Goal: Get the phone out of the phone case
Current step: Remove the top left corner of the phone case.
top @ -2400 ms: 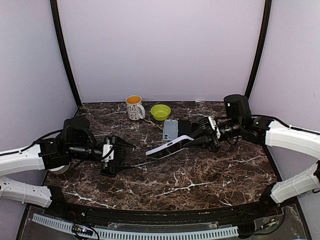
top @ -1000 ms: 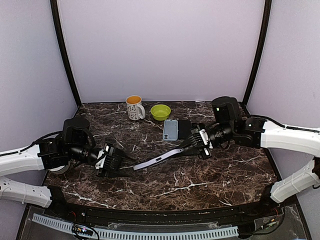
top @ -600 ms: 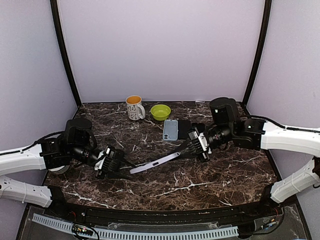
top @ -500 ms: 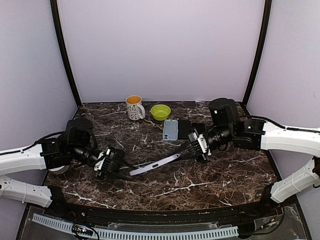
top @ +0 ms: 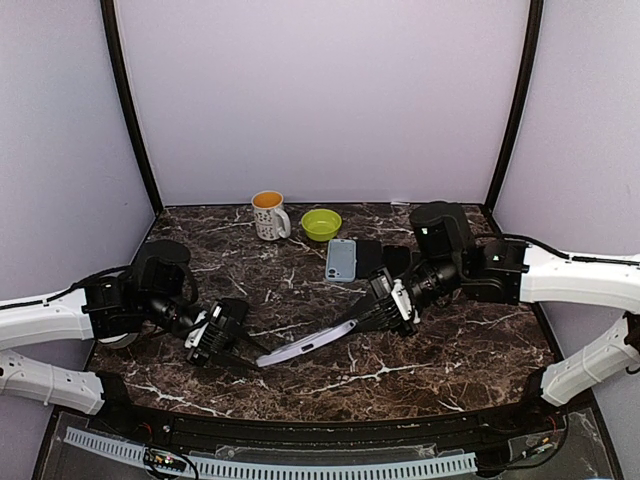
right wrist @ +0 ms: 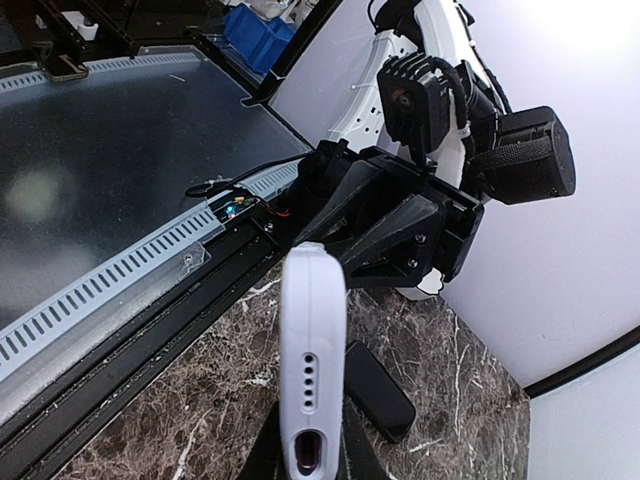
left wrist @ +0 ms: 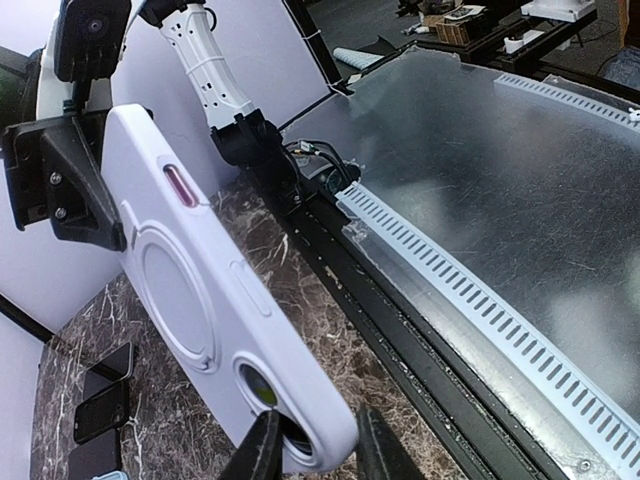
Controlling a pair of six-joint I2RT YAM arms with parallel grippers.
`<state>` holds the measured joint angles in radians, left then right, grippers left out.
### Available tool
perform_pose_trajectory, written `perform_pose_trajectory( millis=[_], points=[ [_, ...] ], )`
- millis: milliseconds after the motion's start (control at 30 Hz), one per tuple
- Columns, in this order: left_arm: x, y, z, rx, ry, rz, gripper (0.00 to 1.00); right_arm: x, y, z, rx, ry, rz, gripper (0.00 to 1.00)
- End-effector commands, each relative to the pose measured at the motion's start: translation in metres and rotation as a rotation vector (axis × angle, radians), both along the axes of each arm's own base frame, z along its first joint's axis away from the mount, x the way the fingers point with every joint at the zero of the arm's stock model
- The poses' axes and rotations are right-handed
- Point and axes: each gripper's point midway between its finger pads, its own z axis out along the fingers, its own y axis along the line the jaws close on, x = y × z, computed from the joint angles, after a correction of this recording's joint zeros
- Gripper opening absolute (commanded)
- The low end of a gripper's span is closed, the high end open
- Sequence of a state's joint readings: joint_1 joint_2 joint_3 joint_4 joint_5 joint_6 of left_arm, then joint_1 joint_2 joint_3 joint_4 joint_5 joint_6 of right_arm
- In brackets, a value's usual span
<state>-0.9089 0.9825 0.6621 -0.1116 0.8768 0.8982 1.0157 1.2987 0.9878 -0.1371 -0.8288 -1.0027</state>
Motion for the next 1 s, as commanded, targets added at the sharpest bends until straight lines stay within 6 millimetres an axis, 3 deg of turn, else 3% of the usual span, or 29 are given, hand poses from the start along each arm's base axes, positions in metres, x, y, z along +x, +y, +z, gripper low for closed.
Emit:
perform_pose_trajectory(
  millis=[0, 500, 967],
  points=[
    [-0.011, 0.002, -0.003, 0.007, 0.014, -0.054, 0.27, -0.011, 0.010, 0.035, 0.116, -0.079, 0.060, 0.00],
    [-0.027, 0.001, -0.006, 0.019, 0.045, -0.125, 0.20, -0.035, 0.015, 0.019, 0.068, -0.082, 0.109, 0.00],
    [-0.008, -0.003, -0.016, 0.055, -0.034, -0.036, 0.17, -0.055, 0.019, -0.001, 0.000, -0.081, 0.174, 0.00]
  ],
)
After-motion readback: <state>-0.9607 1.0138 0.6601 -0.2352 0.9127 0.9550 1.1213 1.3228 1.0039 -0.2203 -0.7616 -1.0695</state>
